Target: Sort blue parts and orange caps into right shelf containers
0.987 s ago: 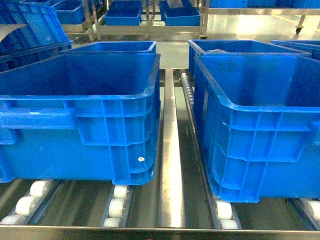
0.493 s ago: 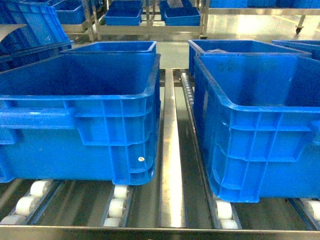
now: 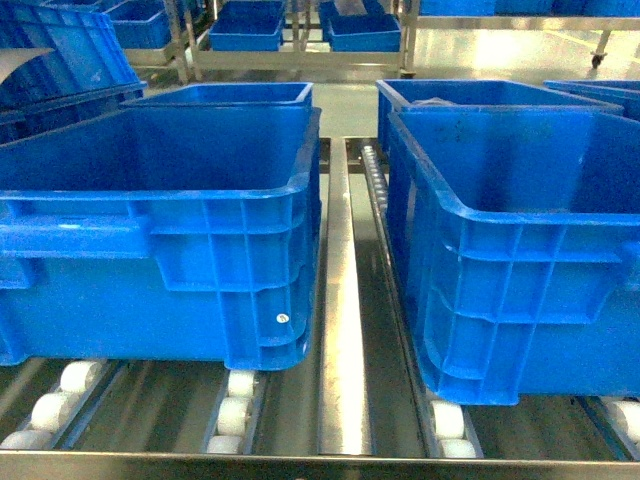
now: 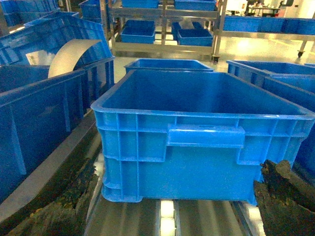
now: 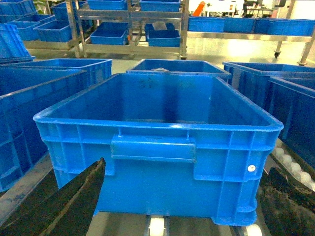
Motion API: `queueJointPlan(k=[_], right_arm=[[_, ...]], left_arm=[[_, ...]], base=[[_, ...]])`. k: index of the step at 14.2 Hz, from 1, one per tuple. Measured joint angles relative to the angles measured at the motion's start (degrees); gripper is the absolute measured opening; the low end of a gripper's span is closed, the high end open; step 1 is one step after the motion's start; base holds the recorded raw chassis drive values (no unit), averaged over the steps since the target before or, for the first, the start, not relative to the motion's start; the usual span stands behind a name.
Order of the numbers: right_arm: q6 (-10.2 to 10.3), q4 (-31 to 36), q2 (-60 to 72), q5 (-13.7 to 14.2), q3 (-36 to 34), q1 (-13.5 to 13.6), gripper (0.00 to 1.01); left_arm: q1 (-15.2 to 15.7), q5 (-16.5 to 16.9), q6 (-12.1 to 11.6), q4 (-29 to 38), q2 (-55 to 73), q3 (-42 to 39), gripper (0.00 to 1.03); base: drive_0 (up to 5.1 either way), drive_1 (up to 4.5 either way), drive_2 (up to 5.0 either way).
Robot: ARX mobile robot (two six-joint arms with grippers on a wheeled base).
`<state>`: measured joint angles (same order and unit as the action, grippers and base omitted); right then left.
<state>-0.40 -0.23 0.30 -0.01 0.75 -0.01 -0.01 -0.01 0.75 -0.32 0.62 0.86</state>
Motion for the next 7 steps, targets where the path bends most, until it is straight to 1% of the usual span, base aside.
queueJointPlan(k=[7], right_arm=[[0.00,0.00,0.00,0.00,0.00,0.00,0.98]], left_arm=[[0.00,-0.02,0.00,0.00,0.00,0.00,0.98]], base=[[0.0,0.00,0.0]])
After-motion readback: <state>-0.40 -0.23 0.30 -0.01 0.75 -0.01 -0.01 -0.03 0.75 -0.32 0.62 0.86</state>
